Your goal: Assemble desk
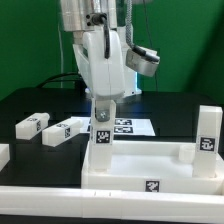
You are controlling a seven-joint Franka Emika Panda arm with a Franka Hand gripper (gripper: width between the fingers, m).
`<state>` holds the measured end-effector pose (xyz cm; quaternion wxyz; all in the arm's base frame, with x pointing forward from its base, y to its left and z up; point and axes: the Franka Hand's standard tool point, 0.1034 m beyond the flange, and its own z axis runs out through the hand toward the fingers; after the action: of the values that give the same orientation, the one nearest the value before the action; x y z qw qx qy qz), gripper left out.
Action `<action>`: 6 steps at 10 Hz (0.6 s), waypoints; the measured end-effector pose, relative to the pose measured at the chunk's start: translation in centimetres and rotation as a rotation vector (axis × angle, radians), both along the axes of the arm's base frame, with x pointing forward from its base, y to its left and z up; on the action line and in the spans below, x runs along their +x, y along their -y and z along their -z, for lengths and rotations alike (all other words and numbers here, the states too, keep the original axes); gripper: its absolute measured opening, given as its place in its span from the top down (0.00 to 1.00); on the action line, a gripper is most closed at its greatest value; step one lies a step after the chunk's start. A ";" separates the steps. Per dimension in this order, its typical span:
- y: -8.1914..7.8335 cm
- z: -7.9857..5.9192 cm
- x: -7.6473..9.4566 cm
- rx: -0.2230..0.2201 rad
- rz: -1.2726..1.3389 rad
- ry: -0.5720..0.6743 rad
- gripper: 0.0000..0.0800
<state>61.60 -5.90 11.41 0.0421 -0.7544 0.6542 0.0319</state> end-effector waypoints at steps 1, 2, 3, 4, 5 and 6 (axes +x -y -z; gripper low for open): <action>-0.1 0.0 0.0 0.001 0.017 -0.002 0.56; -0.1 0.0 0.0 0.001 -0.010 0.001 0.56; -0.1 0.0 0.0 0.000 -0.061 0.007 0.40; -0.1 -0.1 0.0 0.000 -0.118 0.014 0.22; -0.1 -0.1 0.0 -0.001 -0.174 0.019 0.22; -0.1 -0.1 0.0 -0.002 -0.270 0.029 0.20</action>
Offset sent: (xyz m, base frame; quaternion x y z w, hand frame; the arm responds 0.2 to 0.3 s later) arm -0.0033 0.0002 0.0062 -0.0080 -0.0149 -0.1072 0.9941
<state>61.61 -5.83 11.46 0.0461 -0.8361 0.5460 0.0258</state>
